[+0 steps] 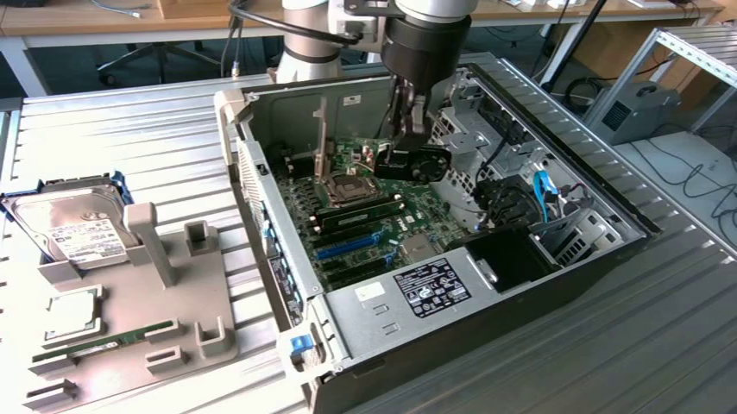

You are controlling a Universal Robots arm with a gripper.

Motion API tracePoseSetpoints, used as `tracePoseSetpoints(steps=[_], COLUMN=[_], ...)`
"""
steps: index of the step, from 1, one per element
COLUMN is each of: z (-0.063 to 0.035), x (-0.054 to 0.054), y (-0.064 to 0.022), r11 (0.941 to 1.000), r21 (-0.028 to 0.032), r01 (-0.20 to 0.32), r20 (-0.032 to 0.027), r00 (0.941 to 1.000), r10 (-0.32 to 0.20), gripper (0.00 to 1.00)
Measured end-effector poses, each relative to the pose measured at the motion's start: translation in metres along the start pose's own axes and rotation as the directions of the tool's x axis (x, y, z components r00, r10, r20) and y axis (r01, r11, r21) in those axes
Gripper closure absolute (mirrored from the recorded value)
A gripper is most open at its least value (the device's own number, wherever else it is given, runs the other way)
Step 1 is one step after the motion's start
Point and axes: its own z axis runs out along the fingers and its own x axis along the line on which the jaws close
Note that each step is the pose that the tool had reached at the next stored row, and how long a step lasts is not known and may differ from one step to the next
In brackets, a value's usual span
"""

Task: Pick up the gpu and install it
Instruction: 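Insert the gpu into the slot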

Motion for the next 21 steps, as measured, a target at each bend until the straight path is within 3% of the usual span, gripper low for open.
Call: tracePoseSetpoints(steps=[21], z=[0.0], x=[0.0], y=[0.0], r11=[0.9992], r21=[-0.001], r01=[0.039], r20=[0.0013], r00=[0.9992], r10=[-0.039], gripper=[0.74])
